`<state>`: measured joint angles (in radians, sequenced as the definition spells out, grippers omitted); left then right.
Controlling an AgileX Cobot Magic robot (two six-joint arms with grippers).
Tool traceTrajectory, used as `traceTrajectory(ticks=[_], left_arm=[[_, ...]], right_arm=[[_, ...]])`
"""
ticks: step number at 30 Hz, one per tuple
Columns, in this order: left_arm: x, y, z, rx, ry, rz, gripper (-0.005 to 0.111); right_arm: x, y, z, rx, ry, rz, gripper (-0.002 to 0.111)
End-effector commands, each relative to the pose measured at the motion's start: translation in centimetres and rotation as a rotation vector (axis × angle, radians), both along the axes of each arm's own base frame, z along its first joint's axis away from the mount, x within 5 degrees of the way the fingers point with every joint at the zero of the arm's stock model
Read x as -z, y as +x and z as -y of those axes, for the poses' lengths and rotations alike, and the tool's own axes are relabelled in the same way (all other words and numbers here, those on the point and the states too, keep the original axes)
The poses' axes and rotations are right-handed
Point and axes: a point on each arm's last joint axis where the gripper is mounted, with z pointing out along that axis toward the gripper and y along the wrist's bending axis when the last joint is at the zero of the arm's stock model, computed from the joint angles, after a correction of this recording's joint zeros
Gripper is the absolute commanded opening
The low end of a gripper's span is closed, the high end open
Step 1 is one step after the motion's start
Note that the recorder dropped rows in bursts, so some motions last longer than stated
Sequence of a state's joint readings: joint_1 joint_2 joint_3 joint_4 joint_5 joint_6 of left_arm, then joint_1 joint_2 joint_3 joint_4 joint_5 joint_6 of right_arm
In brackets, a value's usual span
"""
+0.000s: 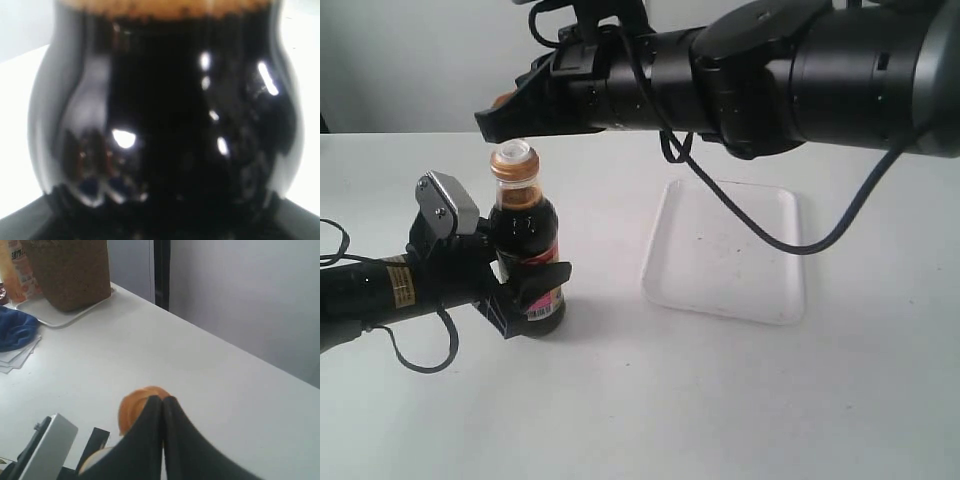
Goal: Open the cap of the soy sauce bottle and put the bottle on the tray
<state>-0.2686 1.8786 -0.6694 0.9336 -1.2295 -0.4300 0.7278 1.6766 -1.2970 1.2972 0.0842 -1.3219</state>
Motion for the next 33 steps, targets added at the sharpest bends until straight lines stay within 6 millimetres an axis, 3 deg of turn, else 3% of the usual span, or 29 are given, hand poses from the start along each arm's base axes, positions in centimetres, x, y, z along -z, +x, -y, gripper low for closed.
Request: traceTrajectory(ticks=[1,8,14,25,33], left_arm=[[0.2,-0.4,0.1,0.03,0.022,-0.003,0.0],[0.2,-0.3,0.1,0.026,0.022,0.0,0.0],[0.2,-0.3,0.1,0.018,0.018,-0.001,0.0],[0.2,-0.3,0.1,0.014,0.017,-0.002,0.0],[0.2,-0.3,0.1,0.014,0.017,-0.002,0.0]], right_arm=[[-0.6,0.0,0.2,0.008,0.002,0.024,0.0],[-1.0,-0.8,0.0,-0.088,-0.046,0.064,0.0],[-1.1,-2.6,0.2,-0.33,-0.197,0.108,0.0],[-0.8,-3.0,5.3,-0.46,-0.373,-0.115,0.0],[1.2,-2.0,8.7,-0.228,-0.709,-0.271,0.0]])
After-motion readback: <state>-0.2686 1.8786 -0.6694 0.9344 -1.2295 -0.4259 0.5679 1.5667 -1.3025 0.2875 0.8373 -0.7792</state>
